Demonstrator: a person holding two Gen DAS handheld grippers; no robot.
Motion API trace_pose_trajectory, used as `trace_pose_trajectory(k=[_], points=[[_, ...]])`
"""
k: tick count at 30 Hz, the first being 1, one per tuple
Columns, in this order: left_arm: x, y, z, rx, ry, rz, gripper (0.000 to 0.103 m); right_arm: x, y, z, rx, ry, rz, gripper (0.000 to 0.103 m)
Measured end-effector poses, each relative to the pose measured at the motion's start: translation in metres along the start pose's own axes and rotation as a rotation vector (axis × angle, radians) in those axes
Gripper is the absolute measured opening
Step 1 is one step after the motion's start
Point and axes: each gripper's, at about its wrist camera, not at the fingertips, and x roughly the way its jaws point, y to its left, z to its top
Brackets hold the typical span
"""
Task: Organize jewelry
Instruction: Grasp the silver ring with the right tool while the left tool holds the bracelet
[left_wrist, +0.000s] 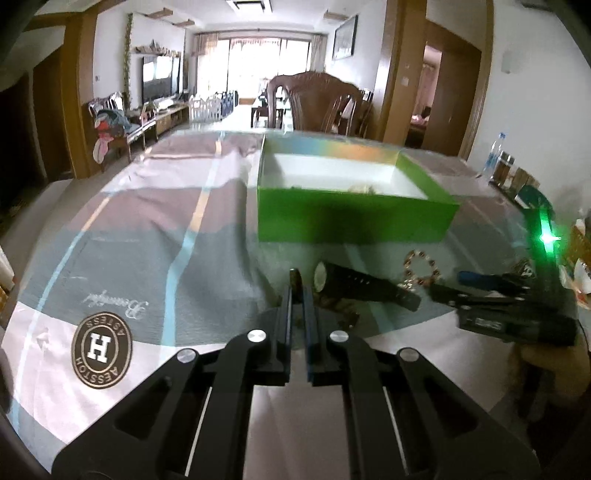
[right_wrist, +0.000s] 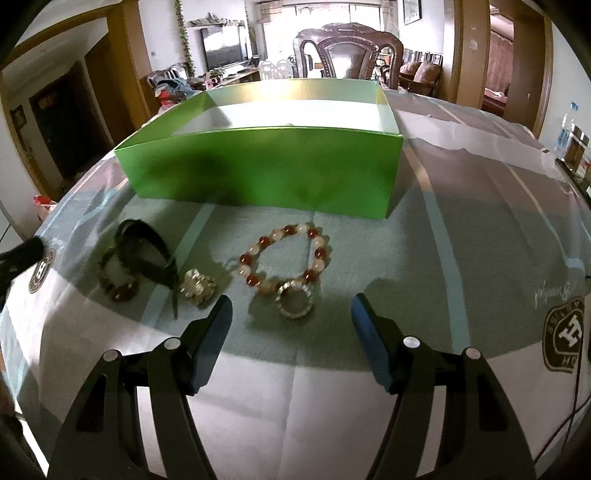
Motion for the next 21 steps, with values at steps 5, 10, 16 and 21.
trace_pose_trajectory(k=[5,10,16,21], points=[[-0.021,0.001,0.0,0.005,-0.042,-0.007,0.006,0.005,0.004,0.005,-0.041,0.006,-0.032,0.03],[-0.034,0.002,-0.001,0.008,-0.06,-0.007,0.005,-0.001,0.005,0.002,-0.052,-0.003,-0.026,0.021],[-0.054,0.008,-0.003,0.001,-0.085,-0.006,0.005,-0.054,0.006,-0.009,-0.021,-0.093,0.023,0.021],[-0.072,0.006,-0.009,0.004,-0.105,-0.021,0.005,-0.114,0.009,-0.023,-0.008,-0.198,0.056,0.021]])
